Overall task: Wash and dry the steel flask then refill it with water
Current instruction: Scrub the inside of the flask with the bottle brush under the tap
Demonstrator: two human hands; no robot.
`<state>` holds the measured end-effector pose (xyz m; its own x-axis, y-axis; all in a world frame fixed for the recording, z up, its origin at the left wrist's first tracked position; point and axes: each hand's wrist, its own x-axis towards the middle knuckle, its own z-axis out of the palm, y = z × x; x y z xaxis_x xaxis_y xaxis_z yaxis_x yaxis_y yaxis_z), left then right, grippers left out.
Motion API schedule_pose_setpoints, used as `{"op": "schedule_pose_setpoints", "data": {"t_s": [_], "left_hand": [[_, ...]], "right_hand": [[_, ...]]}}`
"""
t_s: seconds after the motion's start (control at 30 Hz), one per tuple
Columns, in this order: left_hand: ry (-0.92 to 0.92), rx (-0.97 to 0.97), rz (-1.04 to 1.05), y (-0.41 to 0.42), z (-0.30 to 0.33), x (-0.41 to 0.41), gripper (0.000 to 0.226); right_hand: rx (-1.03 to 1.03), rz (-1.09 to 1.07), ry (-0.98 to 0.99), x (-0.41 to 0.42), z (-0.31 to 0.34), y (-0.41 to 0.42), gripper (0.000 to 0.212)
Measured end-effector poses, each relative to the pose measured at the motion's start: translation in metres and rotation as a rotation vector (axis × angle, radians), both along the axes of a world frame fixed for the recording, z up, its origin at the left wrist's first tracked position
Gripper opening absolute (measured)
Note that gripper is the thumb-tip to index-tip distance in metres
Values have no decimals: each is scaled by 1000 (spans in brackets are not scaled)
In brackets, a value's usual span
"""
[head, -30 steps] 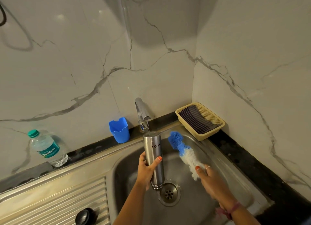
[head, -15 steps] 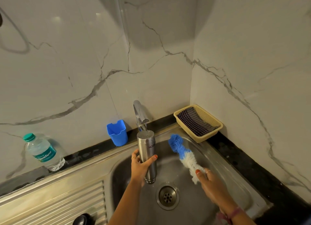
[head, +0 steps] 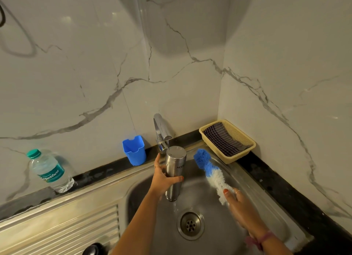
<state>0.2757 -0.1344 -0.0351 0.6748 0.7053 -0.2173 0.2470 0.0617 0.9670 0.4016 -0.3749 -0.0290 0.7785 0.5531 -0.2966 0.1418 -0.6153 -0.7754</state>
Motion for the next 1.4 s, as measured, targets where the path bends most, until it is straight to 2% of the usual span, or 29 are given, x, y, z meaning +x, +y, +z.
{"op": "schedule_pose_setpoints", "data": {"t_s": [0.17,0.33,0.77,1.07,1.13,1.27,1.4], "left_hand": [[48,20,-74,16,16,13,143],[88,5,-104,23,21,23,147],[111,-50,-65,22,37,32,137],[164,42,-73,15,31,30,141],[175,41,-27,7,30,25,132],[228,89,108,-10,27,9,93],[220,159,185,-24,26,-7,79]], "right_hand": [[14,-8,31,4,-2,6,39],[81,-14,73,6,2,13,38],[81,-12,116,10,-6,17,38],[119,-33,128,16,-10,14,31],[133,-17,115,15,-8,12,33],[140,11,98,11,-1,7,35],[128,44,83,7,2,2,38]]}}
